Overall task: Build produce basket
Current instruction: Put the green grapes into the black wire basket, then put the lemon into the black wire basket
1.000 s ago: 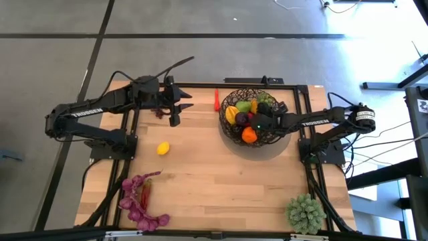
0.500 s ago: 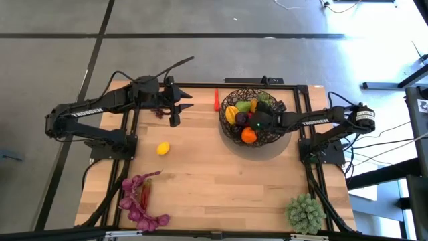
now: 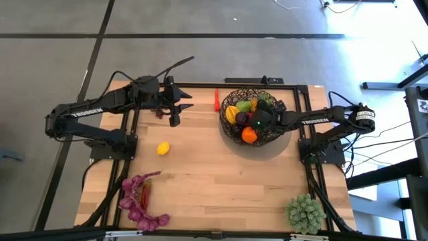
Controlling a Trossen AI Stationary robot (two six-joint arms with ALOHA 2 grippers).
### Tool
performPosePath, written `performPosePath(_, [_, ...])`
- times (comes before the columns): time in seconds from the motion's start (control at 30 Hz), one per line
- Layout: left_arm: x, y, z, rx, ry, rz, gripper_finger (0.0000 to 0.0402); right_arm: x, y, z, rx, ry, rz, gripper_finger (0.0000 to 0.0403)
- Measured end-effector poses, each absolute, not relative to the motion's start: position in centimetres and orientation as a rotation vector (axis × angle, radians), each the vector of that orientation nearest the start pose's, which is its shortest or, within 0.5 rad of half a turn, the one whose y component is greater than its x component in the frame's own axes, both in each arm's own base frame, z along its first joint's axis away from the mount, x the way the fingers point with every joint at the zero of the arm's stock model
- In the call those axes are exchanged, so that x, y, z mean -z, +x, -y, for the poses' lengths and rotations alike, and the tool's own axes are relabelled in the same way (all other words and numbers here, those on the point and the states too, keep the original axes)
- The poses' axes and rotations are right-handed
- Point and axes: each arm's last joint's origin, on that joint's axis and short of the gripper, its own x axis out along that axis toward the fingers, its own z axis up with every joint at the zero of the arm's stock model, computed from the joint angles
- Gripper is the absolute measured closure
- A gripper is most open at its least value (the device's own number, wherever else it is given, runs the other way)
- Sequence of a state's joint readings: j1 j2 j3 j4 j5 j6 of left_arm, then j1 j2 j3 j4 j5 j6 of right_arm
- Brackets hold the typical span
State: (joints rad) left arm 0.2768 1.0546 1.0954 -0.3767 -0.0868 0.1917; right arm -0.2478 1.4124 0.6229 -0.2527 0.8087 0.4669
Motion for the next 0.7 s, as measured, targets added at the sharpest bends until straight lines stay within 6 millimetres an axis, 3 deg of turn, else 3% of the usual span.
performPosePath(0.53, [-37.1,21.4,-6.3,-0.327,0.15,-0.372,0.0268,-18.6,24.2,8.3,1.131,0.021,-0.8,0.0264])
performPosePath(0.7, [-37.0,21.4,-6.3,-0.328,0.143,-0.376,0.0268,-21.0,24.9,8.2,1.188,-0.034,-0.805,0.0264])
